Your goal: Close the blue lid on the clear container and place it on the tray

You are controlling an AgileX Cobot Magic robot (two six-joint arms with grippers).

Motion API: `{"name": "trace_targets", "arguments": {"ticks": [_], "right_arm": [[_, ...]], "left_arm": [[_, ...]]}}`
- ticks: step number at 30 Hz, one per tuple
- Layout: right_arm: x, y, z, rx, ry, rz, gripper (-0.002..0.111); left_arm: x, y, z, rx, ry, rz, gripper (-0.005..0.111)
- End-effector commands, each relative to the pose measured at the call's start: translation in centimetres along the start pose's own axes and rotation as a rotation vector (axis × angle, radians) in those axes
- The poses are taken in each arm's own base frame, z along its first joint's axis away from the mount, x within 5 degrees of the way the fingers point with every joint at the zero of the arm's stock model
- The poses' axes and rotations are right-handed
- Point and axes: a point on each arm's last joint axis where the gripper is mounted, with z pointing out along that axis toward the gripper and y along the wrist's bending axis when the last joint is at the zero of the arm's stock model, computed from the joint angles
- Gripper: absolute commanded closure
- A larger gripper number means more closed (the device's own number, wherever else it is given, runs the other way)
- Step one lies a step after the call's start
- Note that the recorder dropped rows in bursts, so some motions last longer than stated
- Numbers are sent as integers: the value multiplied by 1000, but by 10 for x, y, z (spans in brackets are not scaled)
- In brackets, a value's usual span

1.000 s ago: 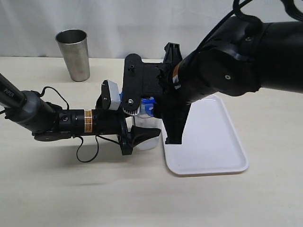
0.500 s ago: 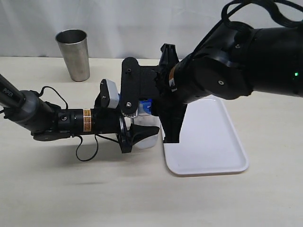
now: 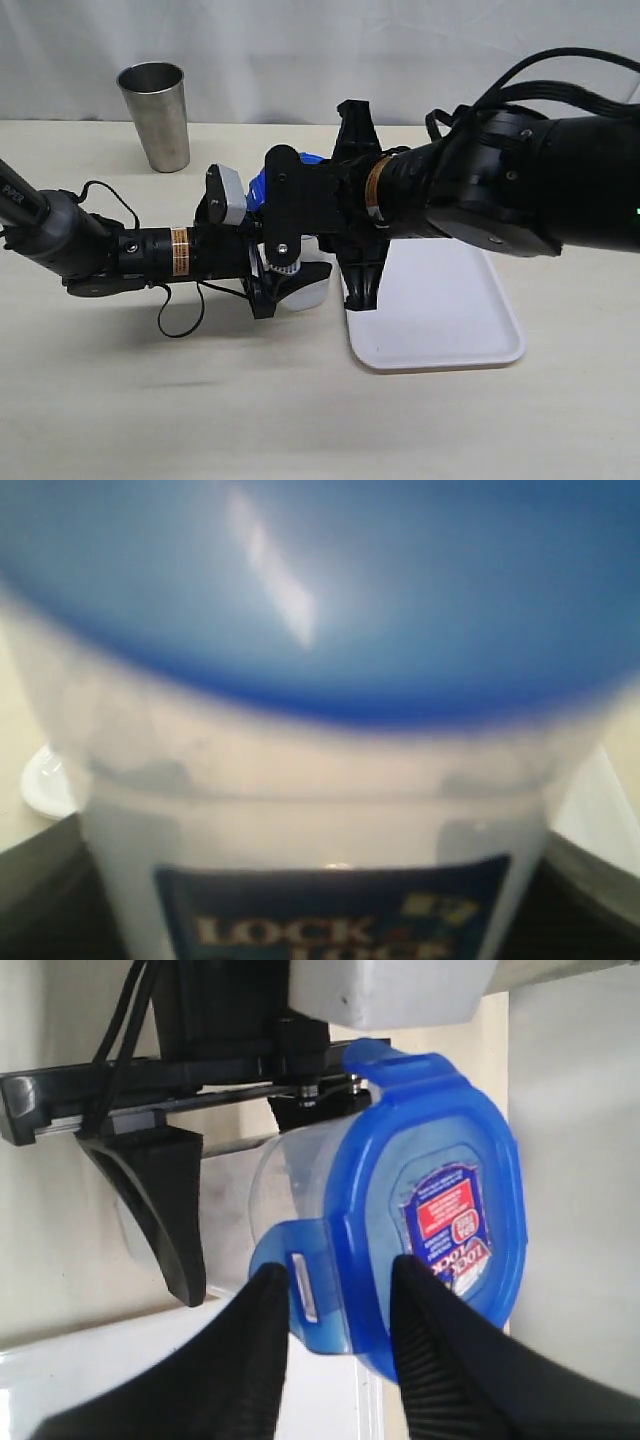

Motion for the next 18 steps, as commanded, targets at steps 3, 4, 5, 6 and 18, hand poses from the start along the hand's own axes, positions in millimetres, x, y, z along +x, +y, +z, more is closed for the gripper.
{"name": "trace_targets", "arguments": {"ticks": [3,4,5,6,18], "right_arm": [[6,12,16,-19,27,91,77],[6,10,16,-6,30,88,77],[6,10,16,4,32,95,77],[8,11,16,10,39,95,77],[13,22,19,-6,38,38,77]], "left_arm": [[-4,-10,3,92,-21,6,107],[-3,-10,3,94,-20,7,107],[-4,-10,3,95,-22,7,107],[-4,-10,3,95,-22,7,107],[-4,-9,3,88,-27,4,107]]}}
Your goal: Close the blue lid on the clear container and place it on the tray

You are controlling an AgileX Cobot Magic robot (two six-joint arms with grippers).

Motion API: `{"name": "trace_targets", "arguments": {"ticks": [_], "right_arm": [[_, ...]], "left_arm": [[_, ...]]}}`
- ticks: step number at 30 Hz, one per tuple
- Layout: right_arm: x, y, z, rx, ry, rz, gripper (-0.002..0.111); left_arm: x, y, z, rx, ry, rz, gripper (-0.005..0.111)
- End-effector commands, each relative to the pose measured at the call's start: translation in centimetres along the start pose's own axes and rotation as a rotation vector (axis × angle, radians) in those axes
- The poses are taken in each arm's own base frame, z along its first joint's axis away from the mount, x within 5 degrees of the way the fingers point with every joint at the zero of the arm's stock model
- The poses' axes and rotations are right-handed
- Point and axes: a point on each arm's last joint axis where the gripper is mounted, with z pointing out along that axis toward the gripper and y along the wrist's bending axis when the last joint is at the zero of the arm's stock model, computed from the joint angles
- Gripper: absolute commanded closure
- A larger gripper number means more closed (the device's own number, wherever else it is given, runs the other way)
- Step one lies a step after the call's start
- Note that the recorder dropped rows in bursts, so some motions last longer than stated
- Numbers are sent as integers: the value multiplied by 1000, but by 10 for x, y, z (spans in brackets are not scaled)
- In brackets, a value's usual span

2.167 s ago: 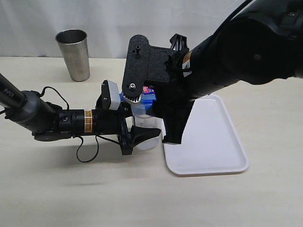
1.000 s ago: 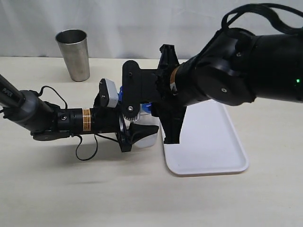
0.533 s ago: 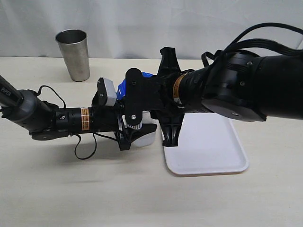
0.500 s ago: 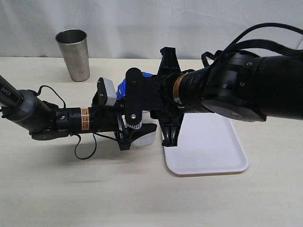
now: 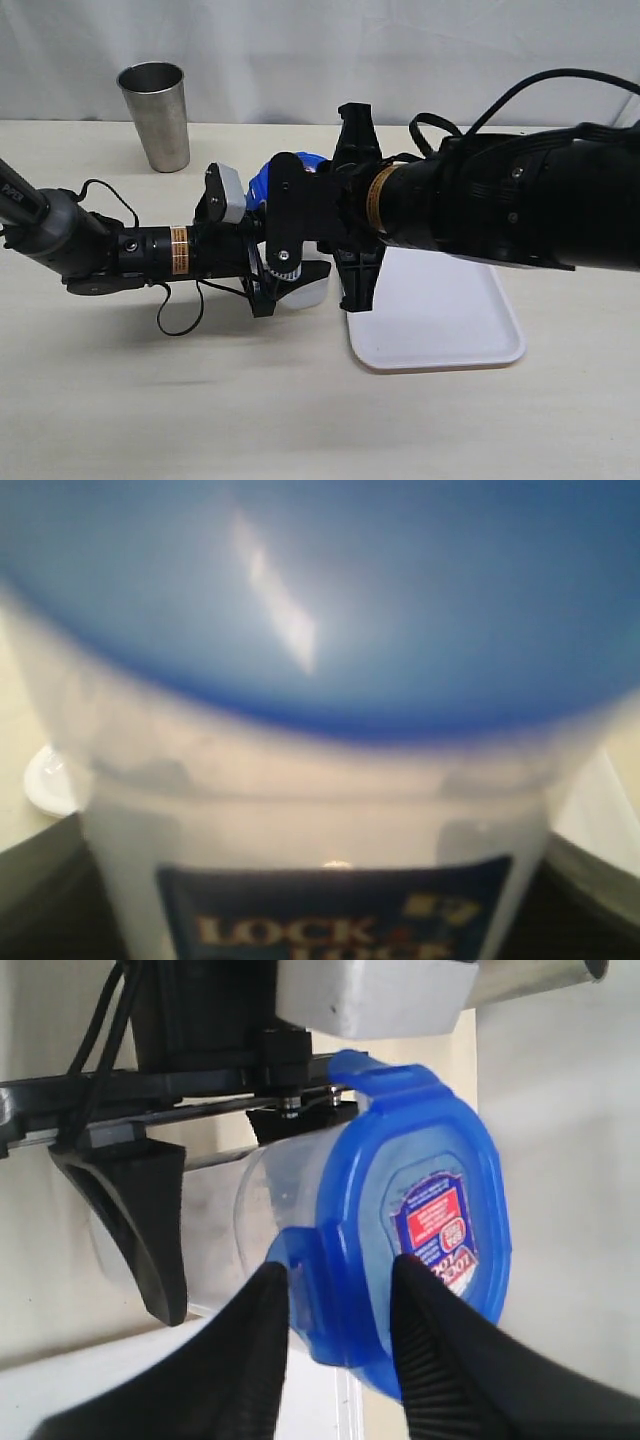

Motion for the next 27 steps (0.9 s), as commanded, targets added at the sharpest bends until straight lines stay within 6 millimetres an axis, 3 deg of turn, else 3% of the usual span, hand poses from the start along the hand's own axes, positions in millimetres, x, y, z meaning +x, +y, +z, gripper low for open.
{"name": "trace_targets", "arguments": {"ticks": [1,4,7,11,15,16,18,20,27], "right_arm": [[10,17,13,-67,70,39,76],[9,11,5,-43,58,77,58],[6,-1,-14,10,23,170,52],[-9,-39,-55,73,-62,534,54],[-29,-69,-73,-36,-70,926,75],[-34,-77,-75,-68,-41,942,76],[-39,-85,-69,-160,126,998,64],[-44,-94,-60,-178,224,1050,61],[-66,-100,-25,-273,214,1157,63]], "left_arm": [[-3,-11,3,88,-28,12,107],[-3,-9,3,71,-25,11,107],[-2,-5,3,29,-15,-1,107],[0,-3,3,7,8,-6,107],[0,-3,3,7,8,-6,107],[0,-3,3,7,8,-3,107],[-2,-3,3,0,21,33,107],[-9,-1,2,-10,68,69,107],[-17,0,-1,-11,108,95,107]]}}
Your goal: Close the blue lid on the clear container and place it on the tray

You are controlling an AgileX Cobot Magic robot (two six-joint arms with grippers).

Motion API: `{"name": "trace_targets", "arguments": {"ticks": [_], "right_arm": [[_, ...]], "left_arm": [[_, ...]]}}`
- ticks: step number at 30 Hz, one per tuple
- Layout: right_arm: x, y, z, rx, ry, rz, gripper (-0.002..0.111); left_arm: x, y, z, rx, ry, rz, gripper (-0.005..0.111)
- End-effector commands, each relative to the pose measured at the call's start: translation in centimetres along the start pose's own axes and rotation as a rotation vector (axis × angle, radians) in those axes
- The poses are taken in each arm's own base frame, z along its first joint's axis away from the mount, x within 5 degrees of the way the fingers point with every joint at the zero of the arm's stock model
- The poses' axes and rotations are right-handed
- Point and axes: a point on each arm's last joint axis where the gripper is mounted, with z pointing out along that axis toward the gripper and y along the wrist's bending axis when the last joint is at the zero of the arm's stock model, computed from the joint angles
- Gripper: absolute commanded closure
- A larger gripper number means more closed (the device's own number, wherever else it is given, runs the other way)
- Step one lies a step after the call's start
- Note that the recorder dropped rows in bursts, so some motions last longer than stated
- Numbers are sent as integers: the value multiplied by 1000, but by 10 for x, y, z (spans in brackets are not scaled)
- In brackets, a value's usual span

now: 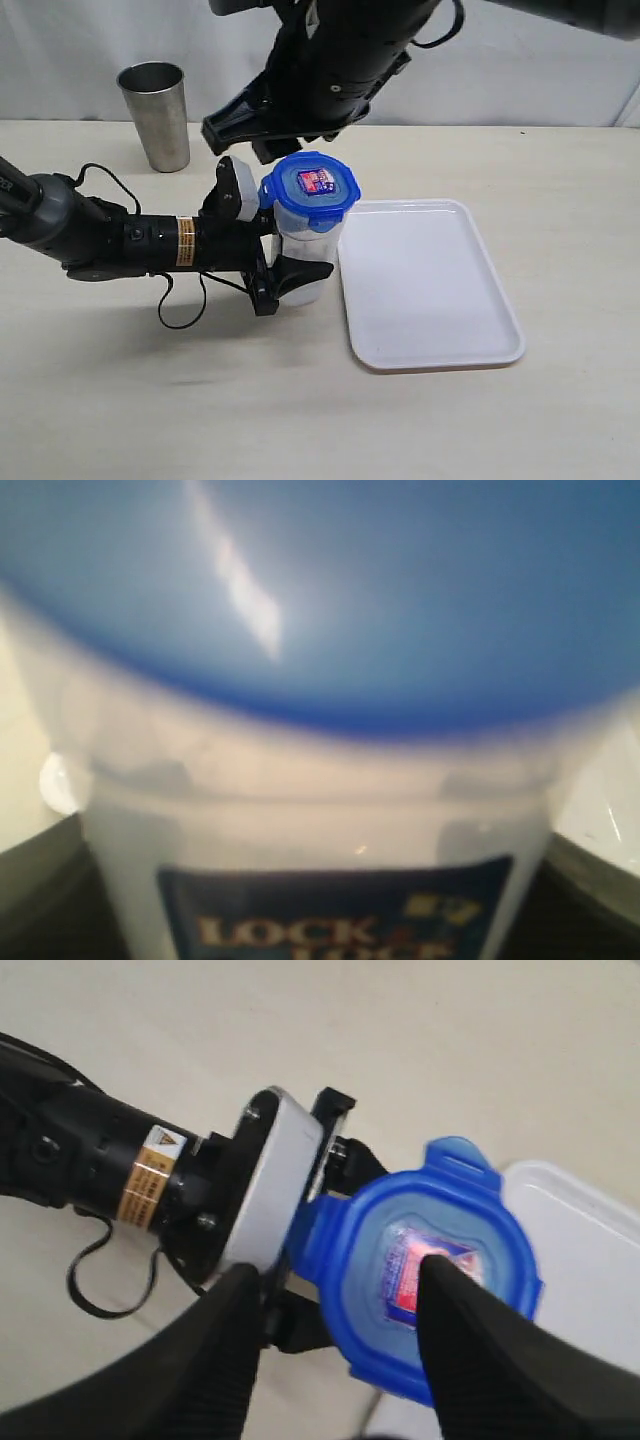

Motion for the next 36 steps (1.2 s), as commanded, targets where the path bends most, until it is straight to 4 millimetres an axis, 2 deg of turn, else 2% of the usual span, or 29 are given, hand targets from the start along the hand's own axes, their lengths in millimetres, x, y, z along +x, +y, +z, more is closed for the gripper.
{"name": "trace_targets", "arguments": {"ticks": [1,5,14,20,29,34,36], "right_arm": [[-10,6,24,-36,49,45,64],[-8,-1,49,73,139,63,65],[-2,-2,79,142,205,78,65],[3,-13,85,269,265,47,65],[6,-6,87,190,294,40,65],[7,-4,88,167,308,5,83],[9,-1,93,137,329,-7,83]], "left_arm": [[-3,-1,-1,14,14,1,107],[-4,-2,-1,16,11,-4,107],[-3,-2,-1,18,12,-9,107],[-3,-2,-1,18,12,-9,107],[-4,-2,-1,19,10,-9,107],[-4,-2,-1,17,9,-10,107],[-4,-2,-1,18,8,-10,107]]}}
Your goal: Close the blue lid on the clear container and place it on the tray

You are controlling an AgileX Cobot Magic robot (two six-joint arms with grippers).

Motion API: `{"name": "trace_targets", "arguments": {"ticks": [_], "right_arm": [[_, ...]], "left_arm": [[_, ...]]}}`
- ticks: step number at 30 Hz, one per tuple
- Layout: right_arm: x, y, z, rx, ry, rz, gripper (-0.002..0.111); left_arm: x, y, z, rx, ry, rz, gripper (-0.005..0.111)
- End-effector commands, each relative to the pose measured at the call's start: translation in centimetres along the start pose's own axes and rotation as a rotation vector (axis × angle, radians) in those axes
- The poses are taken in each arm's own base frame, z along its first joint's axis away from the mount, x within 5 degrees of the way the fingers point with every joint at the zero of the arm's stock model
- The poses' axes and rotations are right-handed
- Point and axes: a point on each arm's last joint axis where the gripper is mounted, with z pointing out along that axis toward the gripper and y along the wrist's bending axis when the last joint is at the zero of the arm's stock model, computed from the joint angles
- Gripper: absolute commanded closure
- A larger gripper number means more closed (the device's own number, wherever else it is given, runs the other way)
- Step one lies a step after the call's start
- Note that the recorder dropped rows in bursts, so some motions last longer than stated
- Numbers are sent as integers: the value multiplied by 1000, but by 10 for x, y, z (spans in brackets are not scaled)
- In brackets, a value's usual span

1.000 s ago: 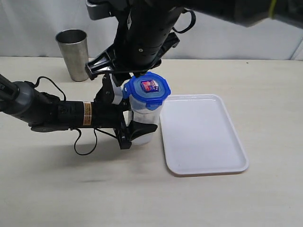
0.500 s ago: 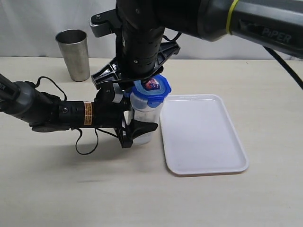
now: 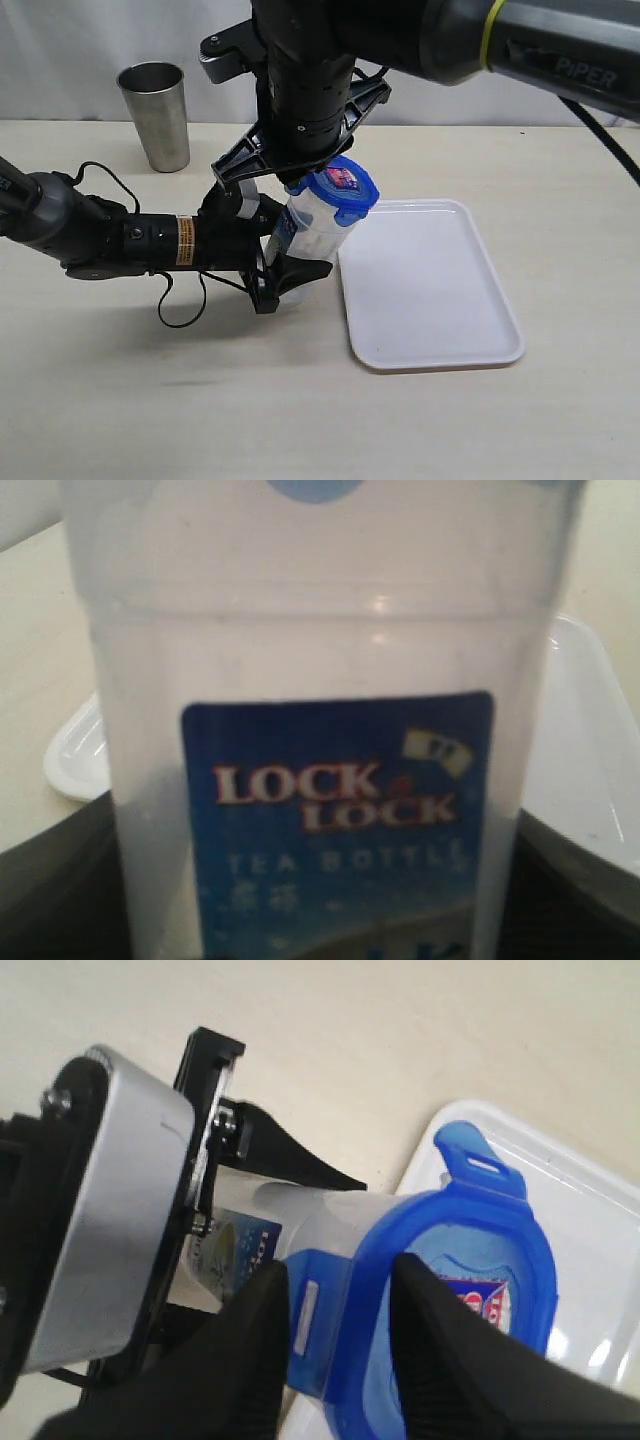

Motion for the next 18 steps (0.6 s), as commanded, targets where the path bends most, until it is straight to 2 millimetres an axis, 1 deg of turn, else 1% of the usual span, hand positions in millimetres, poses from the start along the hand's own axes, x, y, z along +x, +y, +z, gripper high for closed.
{"name": "trace_targets", "arguments": {"ticks": [1,4,8,13,16,18], "right_arm": [[11,8,26,-51,140,-29,81],[14,10,41,-27,180,-45,77],[16,17,54,-16,206,-72,77],[16,36,52,107,160,-208,77],[17,44,49,116,150,-239,77],[17,46,46,107,145,-249,77]], "left_arm": [[-3,-3,-1,27,-14,19,107],[-3,-3,-1,27,-14,19,107],[-4,-2,-1,23,-18,16,107],[-4,-1,-1,14,-22,10,107],[-4,-1,-1,14,-22,10,107],[-4,-2,-1,16,-23,11,107]]}}
